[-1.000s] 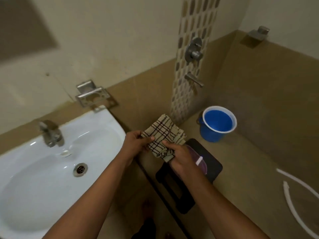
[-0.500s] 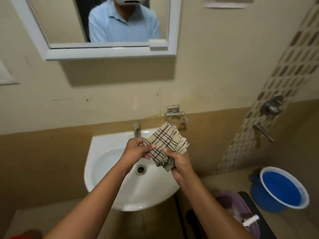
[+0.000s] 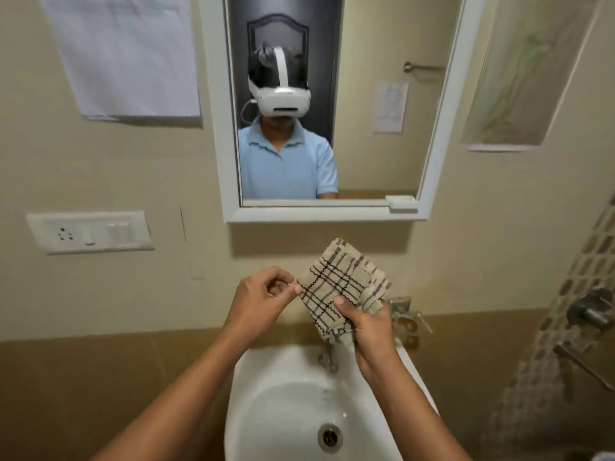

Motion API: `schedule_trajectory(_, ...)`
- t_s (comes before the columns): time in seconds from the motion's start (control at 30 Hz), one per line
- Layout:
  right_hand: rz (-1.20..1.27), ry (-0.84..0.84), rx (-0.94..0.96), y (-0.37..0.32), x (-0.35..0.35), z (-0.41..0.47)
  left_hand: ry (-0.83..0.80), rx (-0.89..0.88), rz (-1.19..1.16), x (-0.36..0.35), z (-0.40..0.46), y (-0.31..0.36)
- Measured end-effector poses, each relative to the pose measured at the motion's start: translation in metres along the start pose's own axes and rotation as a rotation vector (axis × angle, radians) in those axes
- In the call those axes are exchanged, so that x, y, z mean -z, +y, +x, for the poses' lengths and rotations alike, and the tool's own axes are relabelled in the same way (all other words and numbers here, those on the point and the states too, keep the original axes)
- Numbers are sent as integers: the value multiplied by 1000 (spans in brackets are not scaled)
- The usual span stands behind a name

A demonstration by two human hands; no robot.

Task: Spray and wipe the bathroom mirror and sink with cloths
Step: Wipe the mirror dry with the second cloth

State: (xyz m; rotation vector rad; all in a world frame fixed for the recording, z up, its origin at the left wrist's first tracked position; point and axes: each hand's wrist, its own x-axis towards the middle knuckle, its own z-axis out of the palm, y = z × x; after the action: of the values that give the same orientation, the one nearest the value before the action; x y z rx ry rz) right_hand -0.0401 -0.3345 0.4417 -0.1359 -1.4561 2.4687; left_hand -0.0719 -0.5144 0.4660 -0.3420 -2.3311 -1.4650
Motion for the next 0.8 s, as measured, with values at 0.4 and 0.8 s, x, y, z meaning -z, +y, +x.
schedule_trajectory(0.4,-303,69,702,-176,-72,66,576,-698,508,91,113,147)
schedule_trajectory(0.8,-525,314,1269,-342,-127,111,689,-639,991,136,208,233)
